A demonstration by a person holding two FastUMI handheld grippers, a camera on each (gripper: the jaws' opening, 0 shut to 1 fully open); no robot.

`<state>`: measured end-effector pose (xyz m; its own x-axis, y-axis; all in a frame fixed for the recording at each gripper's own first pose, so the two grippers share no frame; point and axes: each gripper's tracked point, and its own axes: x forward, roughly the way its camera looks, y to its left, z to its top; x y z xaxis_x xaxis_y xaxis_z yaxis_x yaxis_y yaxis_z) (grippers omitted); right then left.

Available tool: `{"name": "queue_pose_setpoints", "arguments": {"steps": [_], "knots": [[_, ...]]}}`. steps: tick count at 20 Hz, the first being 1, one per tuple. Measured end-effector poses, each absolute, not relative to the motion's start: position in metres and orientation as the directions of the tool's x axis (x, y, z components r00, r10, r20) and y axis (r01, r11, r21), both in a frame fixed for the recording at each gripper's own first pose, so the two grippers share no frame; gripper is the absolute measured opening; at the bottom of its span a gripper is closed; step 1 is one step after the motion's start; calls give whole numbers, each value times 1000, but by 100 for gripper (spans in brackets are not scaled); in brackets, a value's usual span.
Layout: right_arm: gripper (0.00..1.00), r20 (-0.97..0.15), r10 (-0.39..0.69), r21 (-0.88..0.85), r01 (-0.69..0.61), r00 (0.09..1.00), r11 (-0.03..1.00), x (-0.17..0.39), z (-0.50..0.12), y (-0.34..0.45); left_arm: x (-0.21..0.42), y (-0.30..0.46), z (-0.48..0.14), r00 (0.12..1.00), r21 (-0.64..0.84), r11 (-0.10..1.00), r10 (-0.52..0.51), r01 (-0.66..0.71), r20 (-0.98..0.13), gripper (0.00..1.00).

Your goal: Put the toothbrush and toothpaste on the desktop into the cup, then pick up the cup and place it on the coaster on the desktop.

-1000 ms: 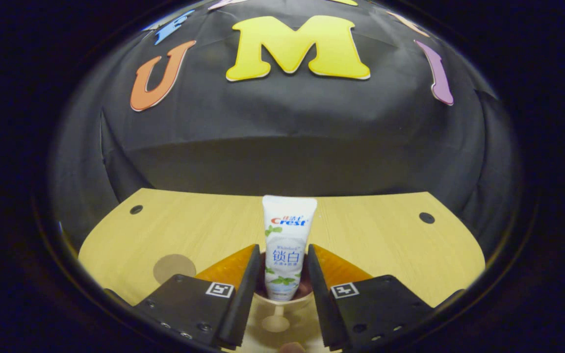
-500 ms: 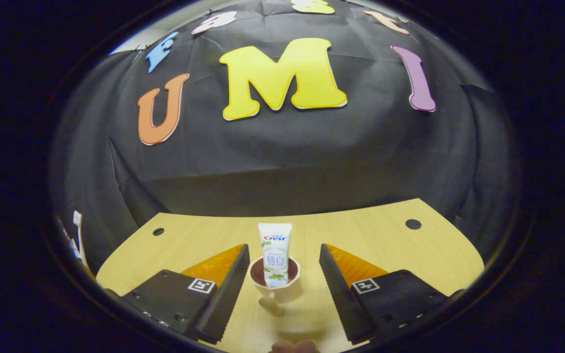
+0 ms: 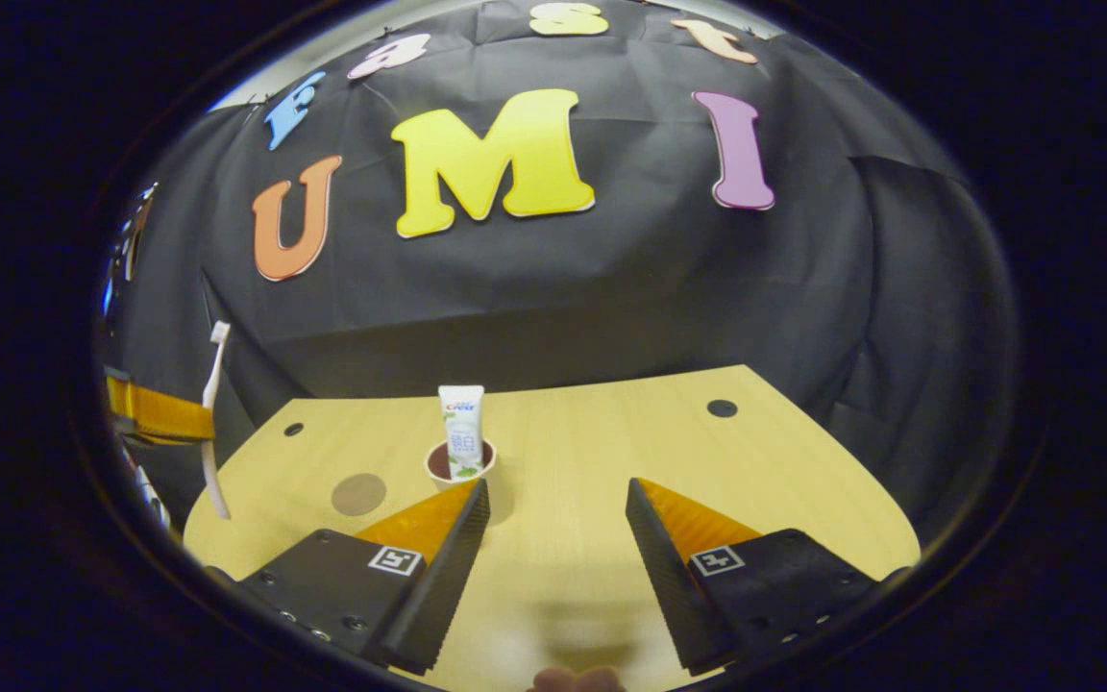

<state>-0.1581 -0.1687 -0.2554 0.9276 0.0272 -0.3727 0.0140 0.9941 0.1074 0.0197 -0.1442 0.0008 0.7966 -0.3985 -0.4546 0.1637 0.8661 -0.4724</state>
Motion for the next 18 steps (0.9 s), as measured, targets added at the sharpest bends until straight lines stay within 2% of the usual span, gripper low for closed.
{"name": "queue_pose_setpoints", "arguments": {"steps": [6, 9, 12, 18], "knots": [[87, -410, -31, 39, 52, 912, 998, -187, -258, -214, 90, -198, 3, 857, -480, 844, -416, 238, -305, 4], [84, -435, -45, 23, 61, 899, 998, -197, -265, -223, 122, -216, 2, 892, -379, 885, -379, 272, -245, 4], [85, -504, -55, 4, 66, 862, 998, -204, -288, -227, 140, -241, -7, 900, -259, 908, -384, 329, -207, 4], [85, -556, -70, -45, 55, 828, 998, -206, -302, -238, 156, -255, -35, 948, -184, 950, -282, 254, -149, 4]]}}
